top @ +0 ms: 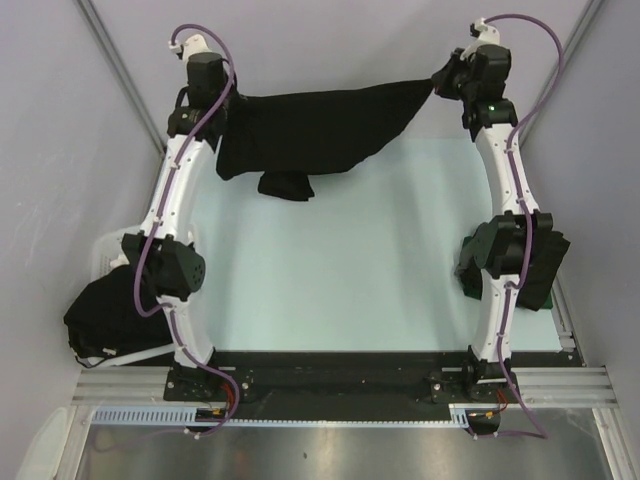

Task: Fold and stack the t-shirts
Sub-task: Flatten out the tshirt

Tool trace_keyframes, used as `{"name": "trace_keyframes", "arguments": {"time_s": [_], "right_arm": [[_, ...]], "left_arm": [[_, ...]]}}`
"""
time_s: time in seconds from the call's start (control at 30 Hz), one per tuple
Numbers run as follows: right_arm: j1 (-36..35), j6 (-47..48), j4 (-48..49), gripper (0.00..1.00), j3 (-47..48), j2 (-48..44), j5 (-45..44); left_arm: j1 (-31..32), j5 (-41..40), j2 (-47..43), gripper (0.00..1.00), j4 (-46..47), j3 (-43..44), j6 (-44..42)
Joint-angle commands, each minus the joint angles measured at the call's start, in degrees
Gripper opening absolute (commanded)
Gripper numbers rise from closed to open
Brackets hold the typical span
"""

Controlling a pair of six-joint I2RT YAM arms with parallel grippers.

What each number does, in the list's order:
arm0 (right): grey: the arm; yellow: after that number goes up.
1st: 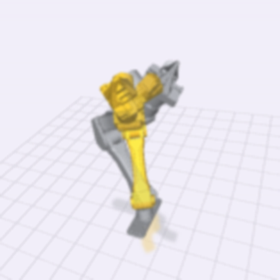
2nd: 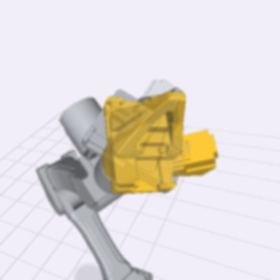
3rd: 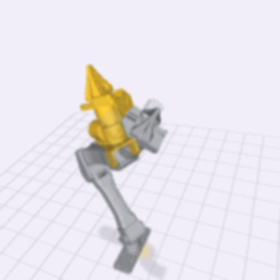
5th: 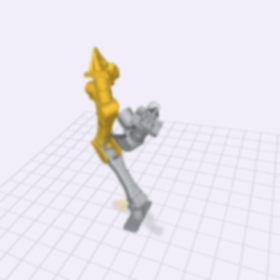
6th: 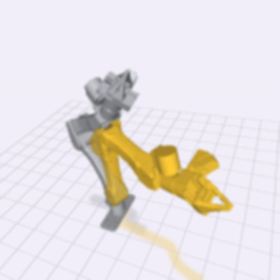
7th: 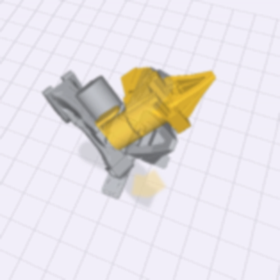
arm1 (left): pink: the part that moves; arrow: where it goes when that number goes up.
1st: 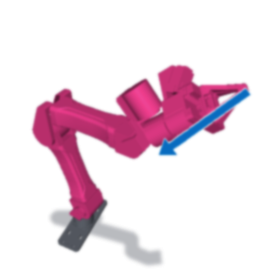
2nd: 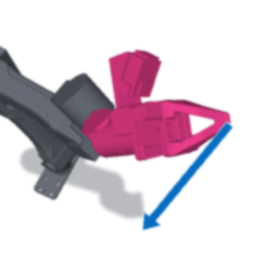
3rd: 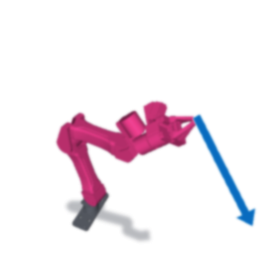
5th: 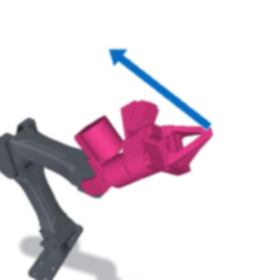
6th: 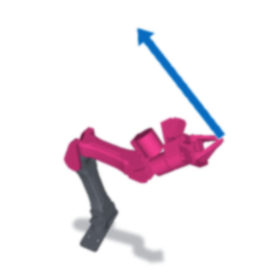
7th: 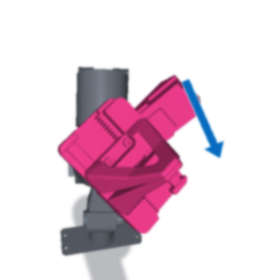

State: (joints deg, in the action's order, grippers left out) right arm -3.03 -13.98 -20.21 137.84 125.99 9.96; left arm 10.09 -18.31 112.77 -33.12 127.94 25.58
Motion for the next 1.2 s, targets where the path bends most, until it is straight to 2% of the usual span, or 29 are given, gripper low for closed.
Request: {"name": "trace_keyframes", "arguments": {"time_s": [0.0,0.1,0.27,0.43,0.57,0.77,0.9,0.97,1.07,1.1,1.17], "right_arm": [[1.2,0.4,7.0,0.0,3.1,-8.0,-2.0],[1.5,0.2,8.0,0.0,4.4,-9.0,-2.3],[2.3,0.6,8.3,0.0,5.1,-10.7,-2.5],[2.4,3.0,6.5,0.0,3.5,-14.5,-3.3],[2.0,4.8,4.3,0.0,-2.1,-18.5,-6.2],[2.6,3.3,-3.0,0.0,-7.0,-14.3,-8.3],[2.6,1.7,-6.2,0.0,-4.4,-7.1,-7.7],[2.6,0.9,-6.7,0.0,-1.9,-4.9,-7.1],[2.7,-1.0,-6.9,0.0,3.4,-0.5,-5.8],[2.6,-1.3,-7.6,0.0,5.8,0.5,-5.4],[2.6,-1.8,-9.5,0.0,12.0,2.7,-3.7]], "left_arm": [[-1.6,1.5,-6.6,0.02,7.3,4.5,2.3],[-1.7,2.5,-7.5,0.0,10.0,7.6,2.1],[-1.6,0.2,-12.9,0.0,10.7,6.2,-0.4],[-1.6,-1.0,-18.7,0.0,10.2,-0.1,-1.9],[-1.6,-1.0,-20.4,0.0,10.0,-4.5,-1.9],[-1.6,1.1,-10.8,0.0,4.9,-4.5,0.2],[-1.6,5.5,0.1,0.0,-1.9,5.3,1.6],[-1.6,6.5,4.9,0.0,-2.3,7.4,2.8],[-1.6,8.7,11.8,0.0,-4.1,15.2,4.5],[-1.6,9.7,12.9,0.0,-4.6,19.1,4.9],[-1.6,12.6,12.8,0.0,-3.4,19.9,5.9]]}}
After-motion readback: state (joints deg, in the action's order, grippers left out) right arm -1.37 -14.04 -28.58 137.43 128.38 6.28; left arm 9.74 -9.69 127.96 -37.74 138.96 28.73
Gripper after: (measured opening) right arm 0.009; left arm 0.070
